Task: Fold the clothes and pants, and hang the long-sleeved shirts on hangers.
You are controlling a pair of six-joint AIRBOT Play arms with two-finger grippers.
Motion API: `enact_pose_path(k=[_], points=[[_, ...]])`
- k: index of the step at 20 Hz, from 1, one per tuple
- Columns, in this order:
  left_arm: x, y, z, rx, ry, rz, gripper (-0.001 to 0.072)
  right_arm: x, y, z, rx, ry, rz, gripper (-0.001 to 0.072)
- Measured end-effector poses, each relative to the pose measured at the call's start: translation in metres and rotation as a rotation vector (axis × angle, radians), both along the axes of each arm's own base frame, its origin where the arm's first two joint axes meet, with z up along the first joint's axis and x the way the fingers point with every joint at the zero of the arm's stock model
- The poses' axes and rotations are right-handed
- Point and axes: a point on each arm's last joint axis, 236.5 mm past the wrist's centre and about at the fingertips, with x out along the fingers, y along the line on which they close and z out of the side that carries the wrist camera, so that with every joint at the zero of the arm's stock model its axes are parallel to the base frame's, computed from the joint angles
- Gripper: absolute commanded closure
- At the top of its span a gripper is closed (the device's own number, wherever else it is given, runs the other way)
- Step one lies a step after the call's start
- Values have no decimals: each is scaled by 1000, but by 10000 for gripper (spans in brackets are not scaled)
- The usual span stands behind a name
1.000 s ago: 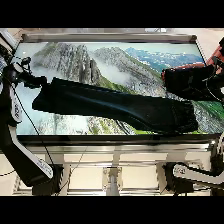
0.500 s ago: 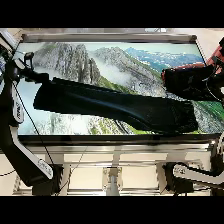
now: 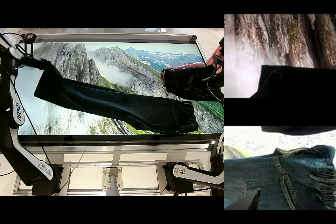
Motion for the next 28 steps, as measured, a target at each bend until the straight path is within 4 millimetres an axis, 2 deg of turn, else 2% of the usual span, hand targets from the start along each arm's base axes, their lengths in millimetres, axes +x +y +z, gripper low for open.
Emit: enact_pose_path(k=[4, 6, 9, 14, 15, 17, 18, 23, 24, 26, 28], points=[[6, -17, 37, -48, -115, -84, 687, 3, -3, 1, -13, -12, -1, 249], [7, -17, 43, -80, -137, -79, 686, 3, -3, 1, -14, -15, -2, 249], [5, -9, 24, -102, -92, -33, 686, 4, -4, 1, -16, -18, -2, 249], [2, 12, -30, -122, 41, 111, 684, 4, -4, 1, -17, -19, -2, 249], [1, 16, -38, -115, 62, 136, 663, 4, -4, 1, -17, -19, -2, 249], [1, 25, -47, -96, 77, 176, 396, 4, -3, 1, -16, -19, -1, 249], [1, 28, -50, -89, 82, 191, 298, 5, -3, 1, -13, -20, -1, 249], [0, 37, -49, -71, 85, 223, 263, 3, 6, 2, 24, -12, 4, 249], [-1, 40, -46, -76, 89, 233, 197, 1, 7, 1, 30, -6, 6, 249], [-10, 49, -46, -87, 124, 256, 186, -2, 10, 1, 40, 8, 9, 249], [-23, 58, -51, -117, 176, 274, 115, -3, 11, 0, 44, 15, 11, 249]])
